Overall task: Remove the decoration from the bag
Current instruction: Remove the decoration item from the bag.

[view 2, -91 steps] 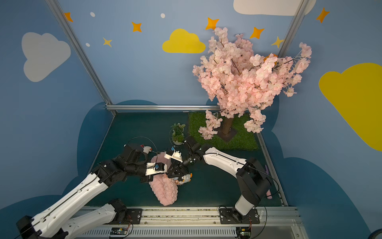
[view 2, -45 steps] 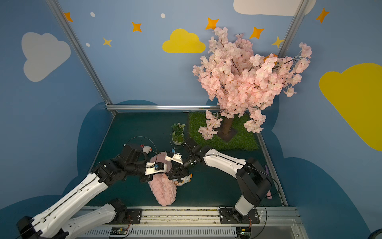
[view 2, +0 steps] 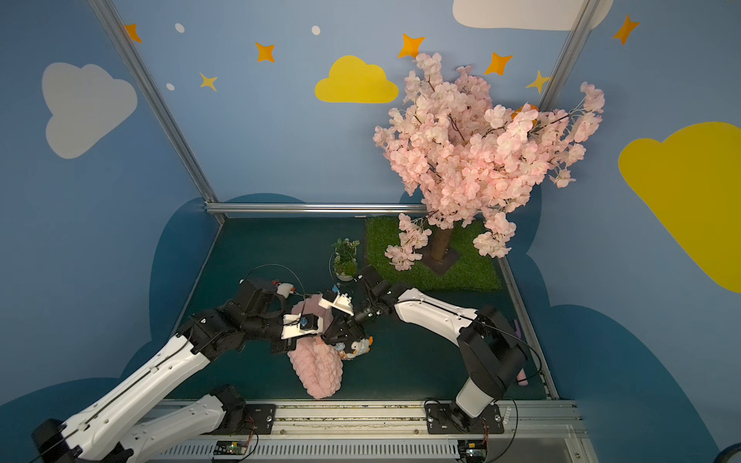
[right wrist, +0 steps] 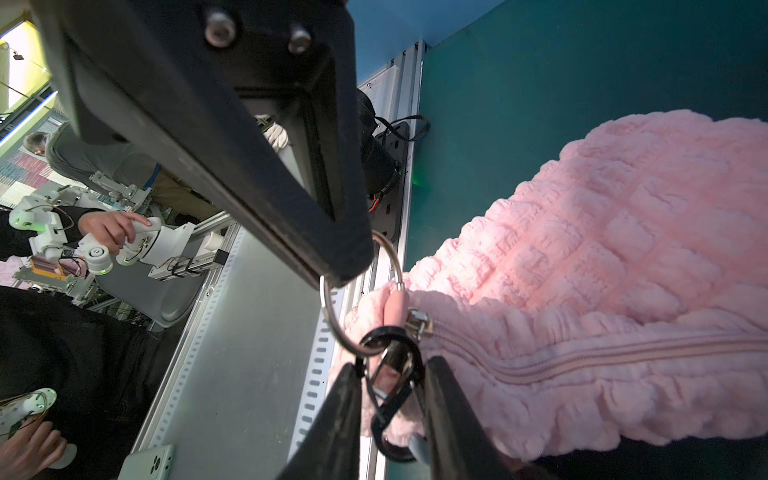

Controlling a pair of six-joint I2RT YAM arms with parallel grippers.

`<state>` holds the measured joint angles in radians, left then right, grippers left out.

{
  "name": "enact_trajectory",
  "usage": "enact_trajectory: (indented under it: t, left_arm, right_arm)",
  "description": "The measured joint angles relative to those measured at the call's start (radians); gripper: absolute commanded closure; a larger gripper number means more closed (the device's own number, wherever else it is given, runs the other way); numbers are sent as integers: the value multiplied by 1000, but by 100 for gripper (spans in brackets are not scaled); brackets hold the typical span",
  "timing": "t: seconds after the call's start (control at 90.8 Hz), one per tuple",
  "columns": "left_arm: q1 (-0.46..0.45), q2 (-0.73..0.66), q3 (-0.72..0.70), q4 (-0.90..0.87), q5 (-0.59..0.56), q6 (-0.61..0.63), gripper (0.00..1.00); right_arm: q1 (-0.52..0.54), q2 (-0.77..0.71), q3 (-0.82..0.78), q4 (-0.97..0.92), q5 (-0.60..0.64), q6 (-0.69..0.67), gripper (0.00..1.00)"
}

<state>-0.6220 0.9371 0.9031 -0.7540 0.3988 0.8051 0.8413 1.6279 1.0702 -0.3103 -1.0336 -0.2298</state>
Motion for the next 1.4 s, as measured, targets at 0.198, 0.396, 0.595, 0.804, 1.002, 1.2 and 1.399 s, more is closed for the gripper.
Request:
enact_trajectory:
  t: [0.198,0.396,0.595,0.804,1.002,1.2,1.399]
  left_arm:
    - [0,6,0,0,0,0,98]
    - [0,7,0,0,0,1,98]
    - [0,8,0,0,0,2,98]
    - [0,8,0,0,0,2,98]
    - [0,7,0,-2,-7,2,98]
    - [0,7,-1,-2,-7,2,98]
    - [-5,8,0,-5,-10,2,98]
  right_arm:
    - [0,0,-10,7,-3,5,69]
    - [7,0,-11,6,-5,0,67]
    - [11,0,-11,3,-5,-12,68]
    - [11,0,-12,2,-3,-19,78]
    - [11,0,-12,0,-2,-18,83]
    - [11,0,-12,0,5,-16,87]
    - [15,1,-12,-1,22,-11,88]
